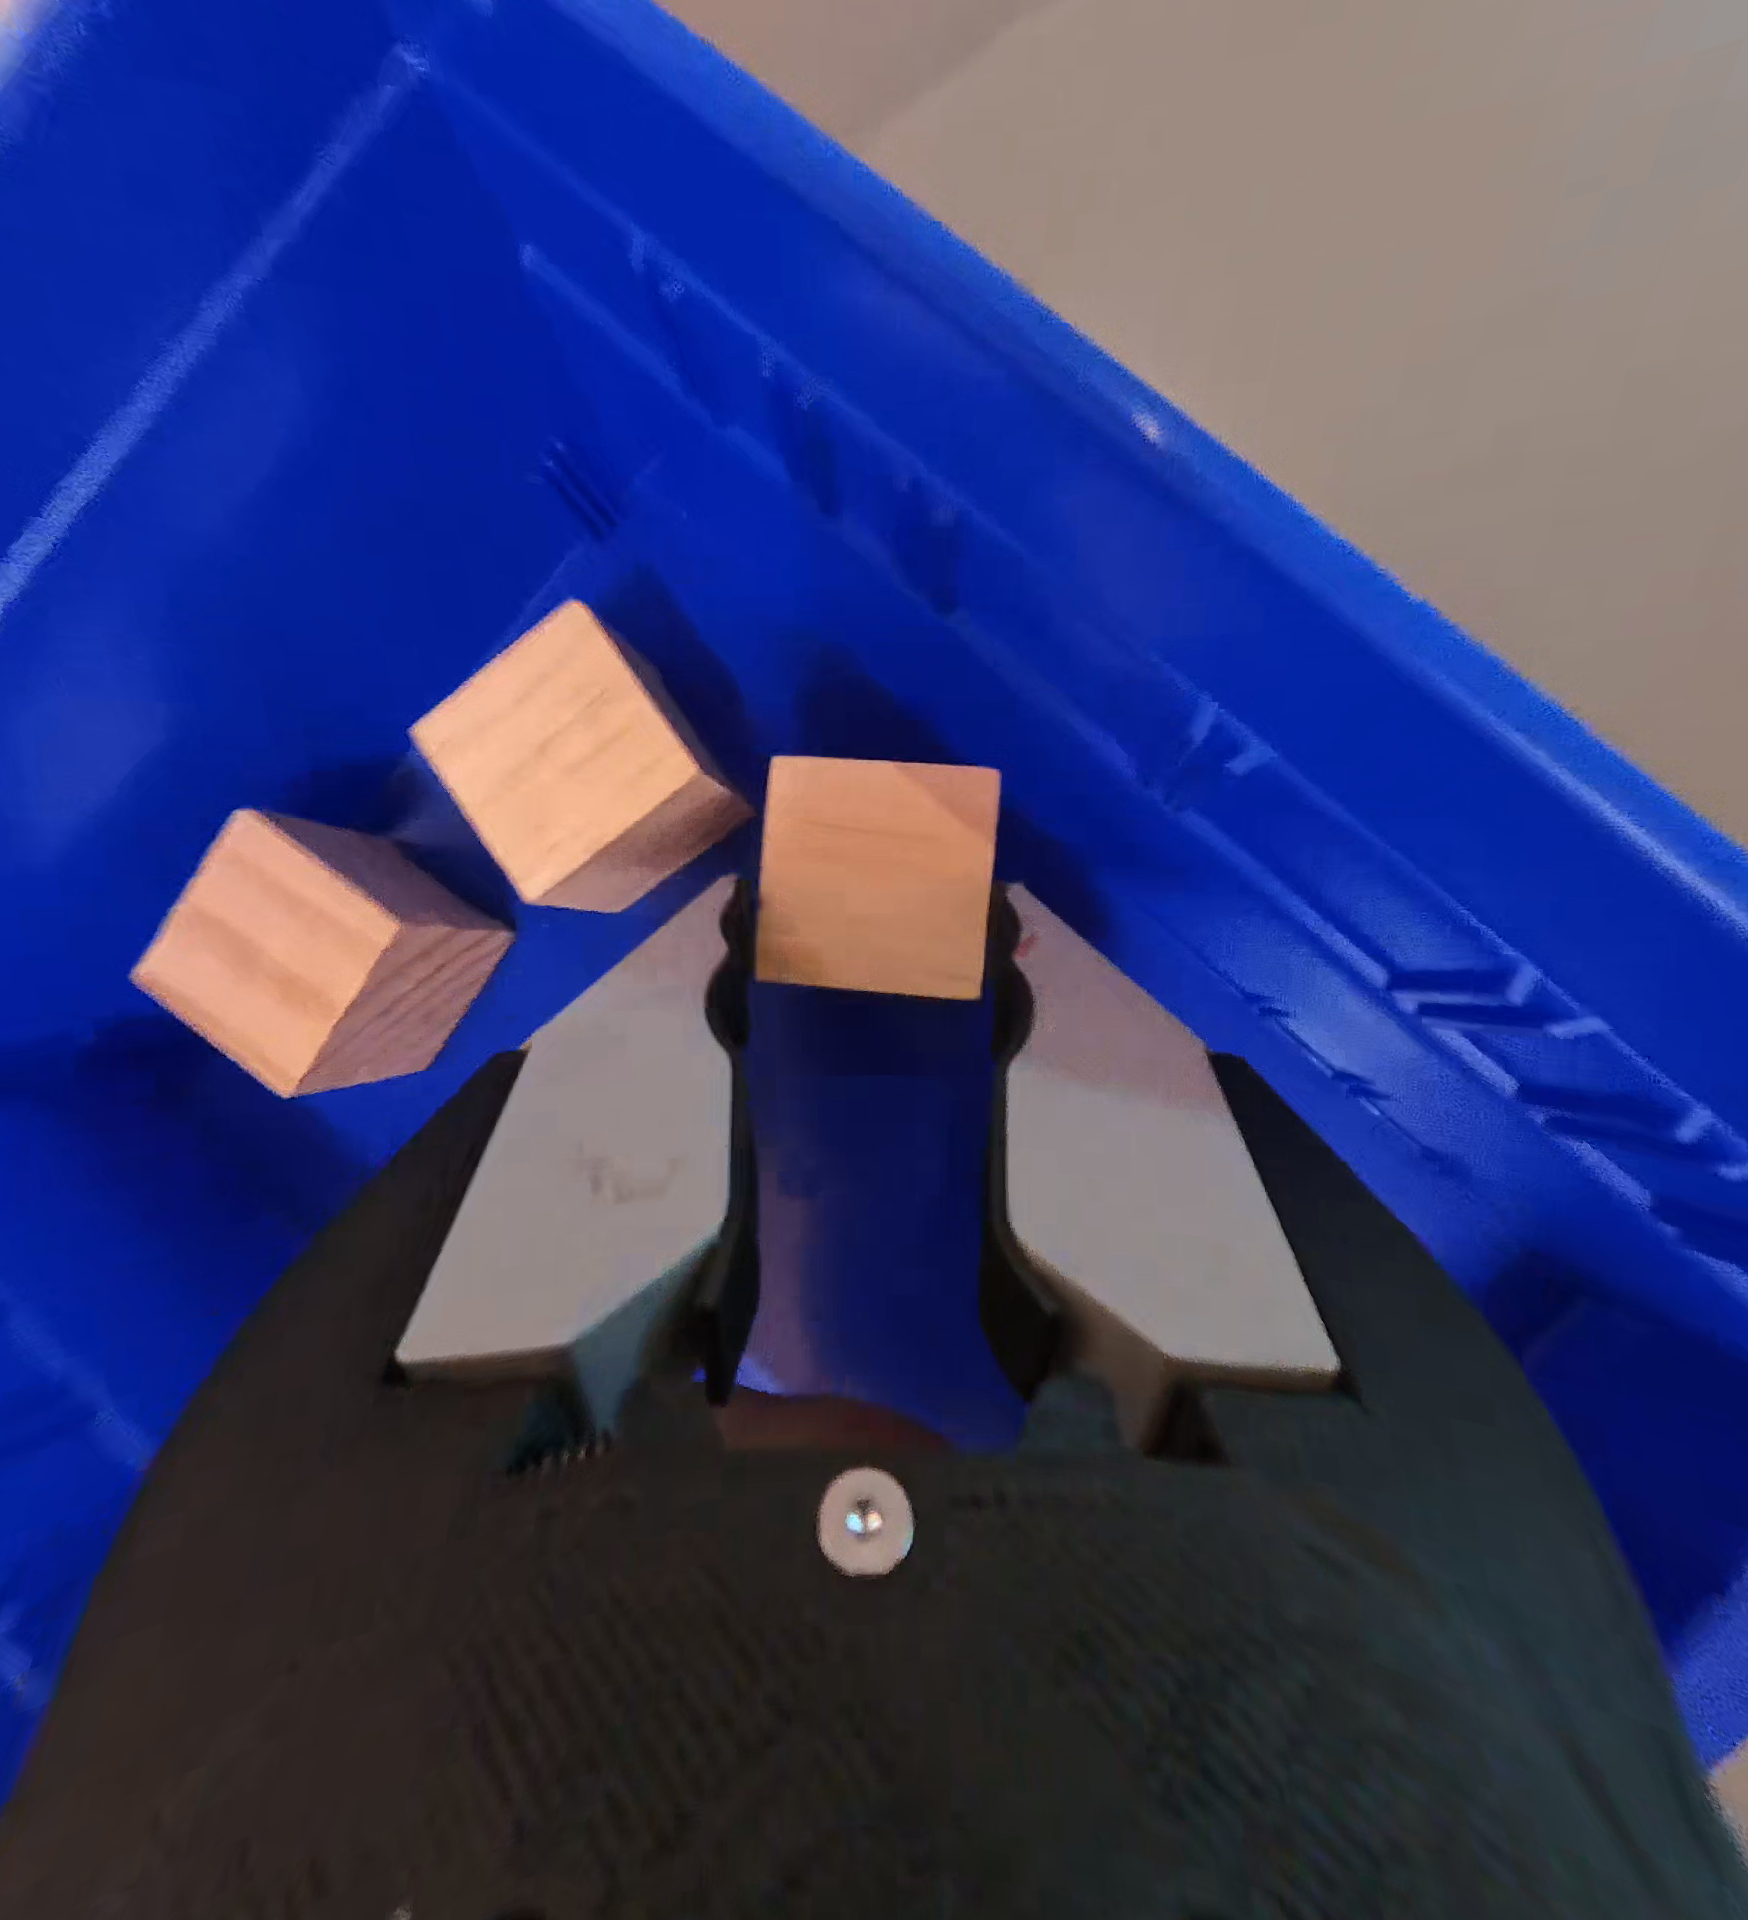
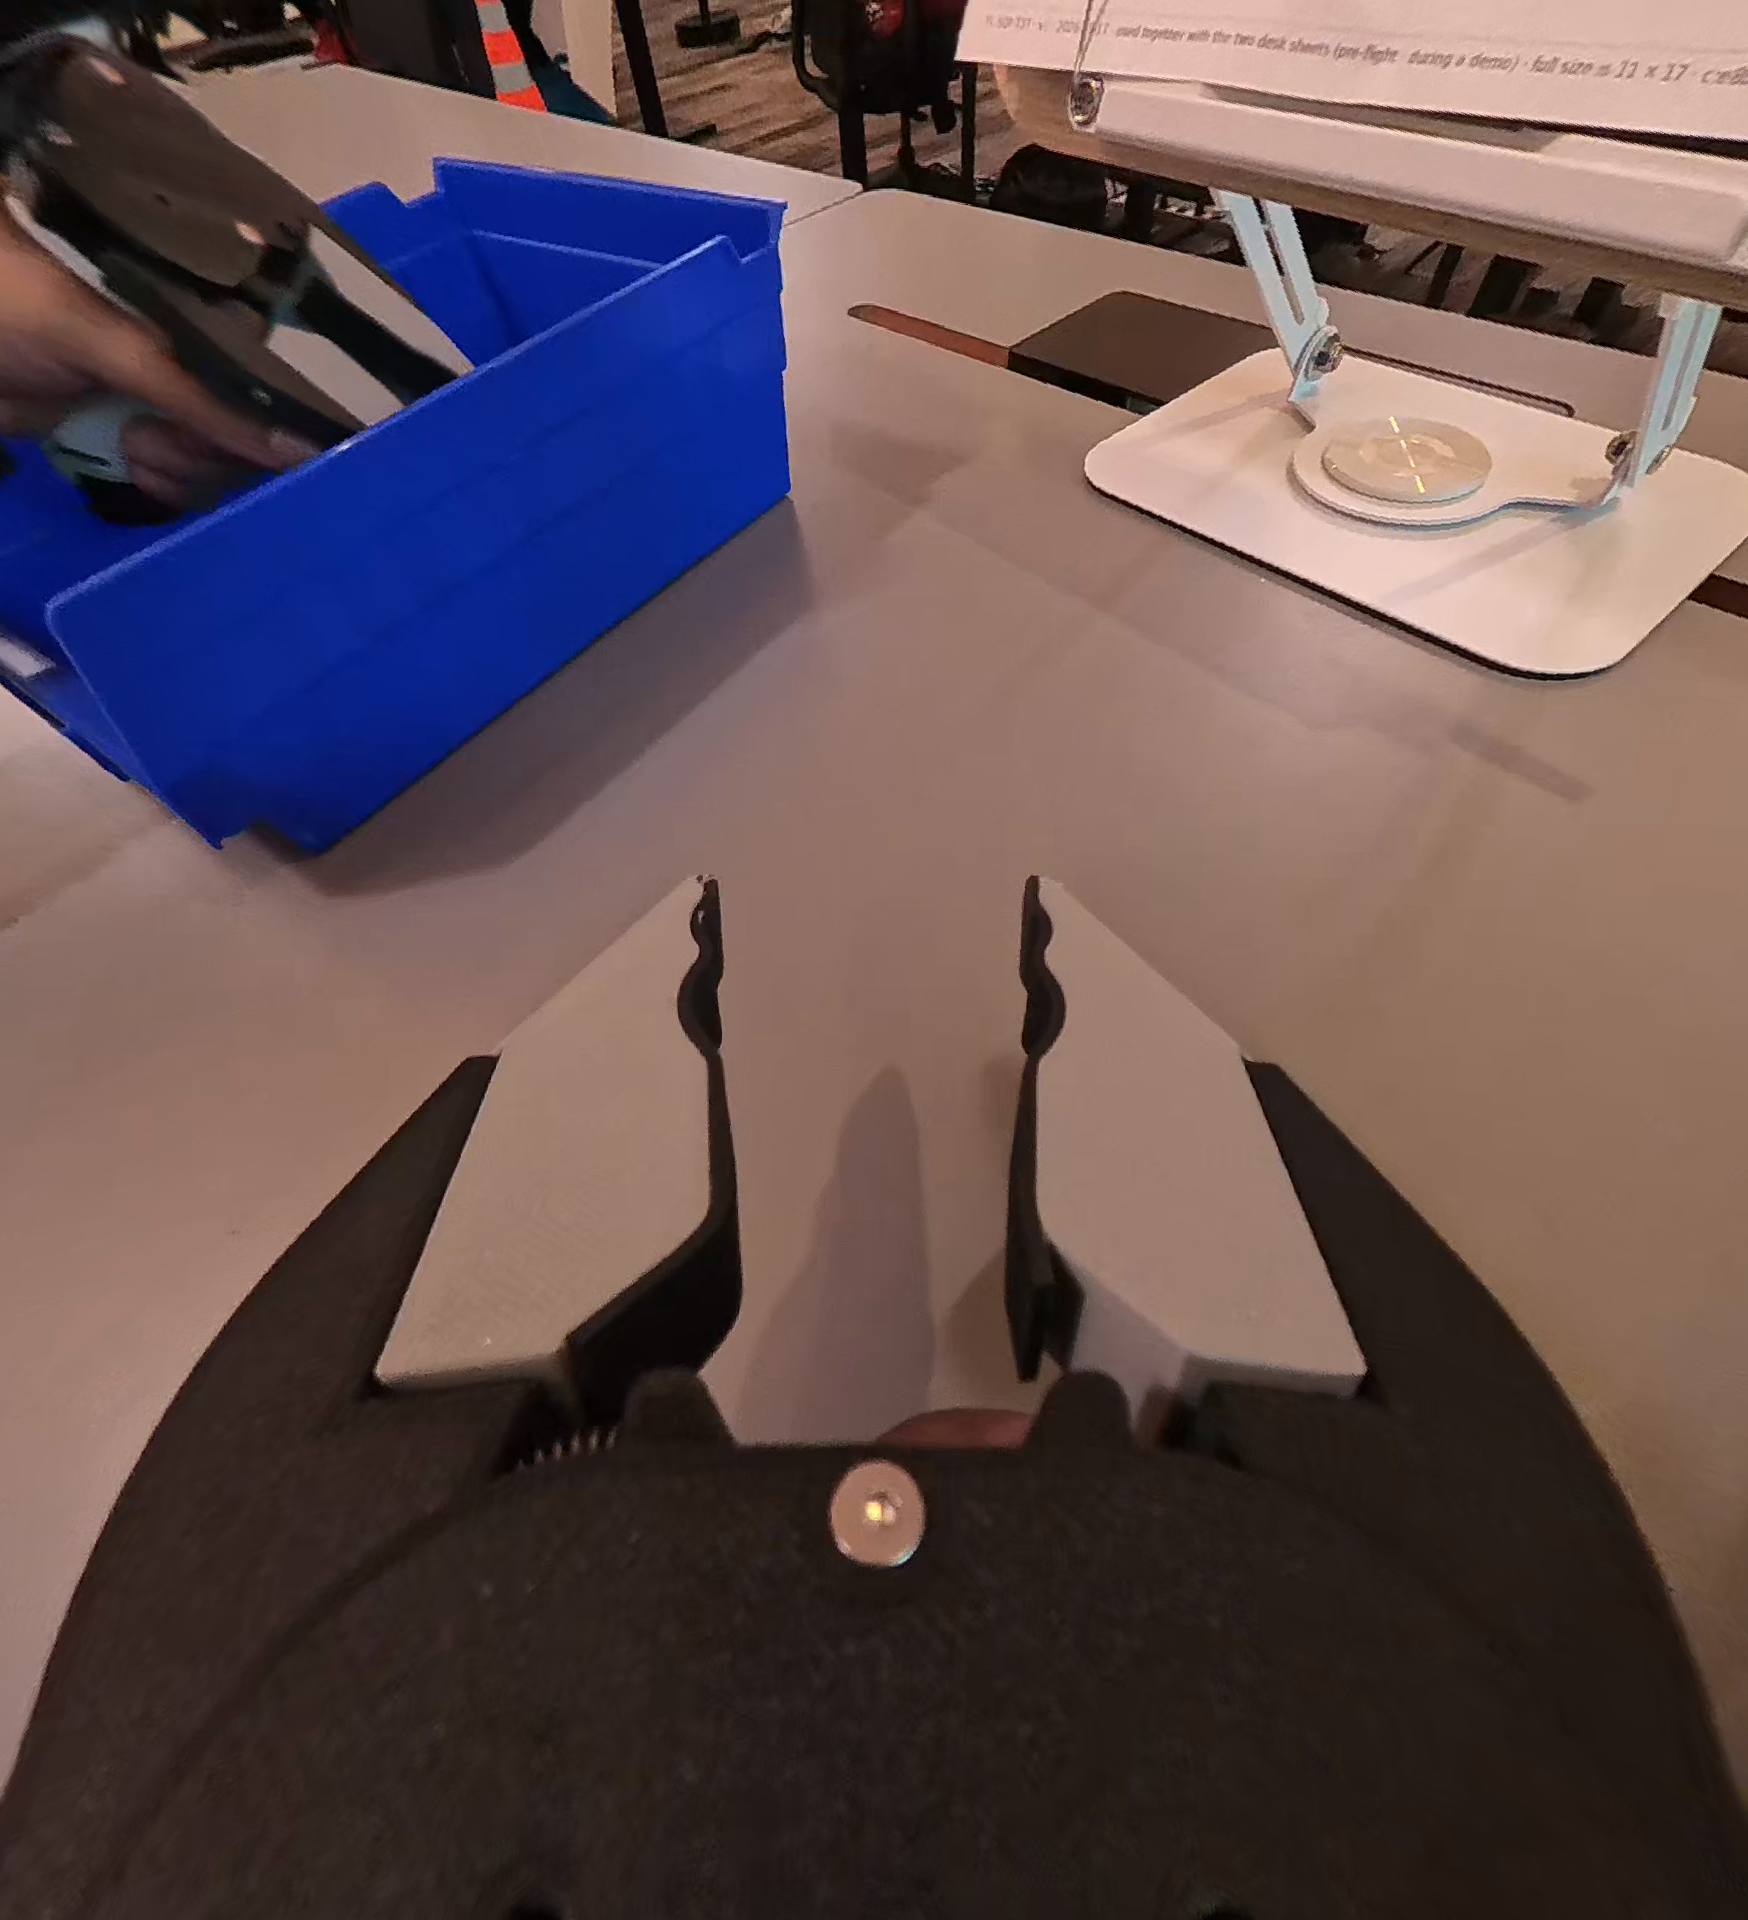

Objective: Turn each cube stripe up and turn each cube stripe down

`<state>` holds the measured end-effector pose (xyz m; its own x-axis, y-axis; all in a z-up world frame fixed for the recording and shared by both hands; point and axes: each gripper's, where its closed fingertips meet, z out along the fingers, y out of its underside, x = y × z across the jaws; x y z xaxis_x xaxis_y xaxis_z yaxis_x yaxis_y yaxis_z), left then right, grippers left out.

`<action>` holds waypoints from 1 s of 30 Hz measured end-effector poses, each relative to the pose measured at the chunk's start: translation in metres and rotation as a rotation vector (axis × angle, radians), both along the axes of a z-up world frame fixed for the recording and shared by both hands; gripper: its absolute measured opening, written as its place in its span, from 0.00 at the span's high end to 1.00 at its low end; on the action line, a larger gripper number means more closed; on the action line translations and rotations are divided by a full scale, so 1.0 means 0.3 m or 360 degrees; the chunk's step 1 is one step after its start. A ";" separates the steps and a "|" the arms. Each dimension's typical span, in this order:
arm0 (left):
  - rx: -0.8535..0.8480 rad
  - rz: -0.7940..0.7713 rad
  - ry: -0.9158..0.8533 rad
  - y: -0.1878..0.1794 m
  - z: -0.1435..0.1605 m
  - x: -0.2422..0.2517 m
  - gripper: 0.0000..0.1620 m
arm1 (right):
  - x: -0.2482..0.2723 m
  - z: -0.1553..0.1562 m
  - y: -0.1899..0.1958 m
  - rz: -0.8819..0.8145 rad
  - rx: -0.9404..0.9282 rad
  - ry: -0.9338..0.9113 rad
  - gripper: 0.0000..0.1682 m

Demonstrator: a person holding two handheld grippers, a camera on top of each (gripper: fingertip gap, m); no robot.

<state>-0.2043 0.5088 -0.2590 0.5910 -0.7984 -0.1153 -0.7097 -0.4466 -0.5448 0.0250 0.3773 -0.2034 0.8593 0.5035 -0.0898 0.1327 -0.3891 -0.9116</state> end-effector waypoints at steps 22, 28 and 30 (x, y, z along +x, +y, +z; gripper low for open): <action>0.1120 -0.1433 -0.1134 -0.744 0.593 0.253 0.73 | -0.304 0.189 -0.318 0.1192 -0.0359 0.0995 0.64; 0.1121 -0.1653 -0.1489 -0.940 0.596 0.389 0.73 | -0.342 0.289 -0.488 0.1684 -0.0491 0.1319 0.61; 0.1085 -0.1669 -0.1622 -0.958 0.593 0.411 0.73 | -0.336 0.309 -0.501 0.1720 -0.0493 0.1391 0.60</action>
<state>-0.0811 0.2215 -0.0811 -0.1055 -0.8470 -0.5209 0.2323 0.4884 -0.8412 -0.0758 0.2269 -0.1105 -0.3166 0.7276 -0.6086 -0.0635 -0.6564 -0.7518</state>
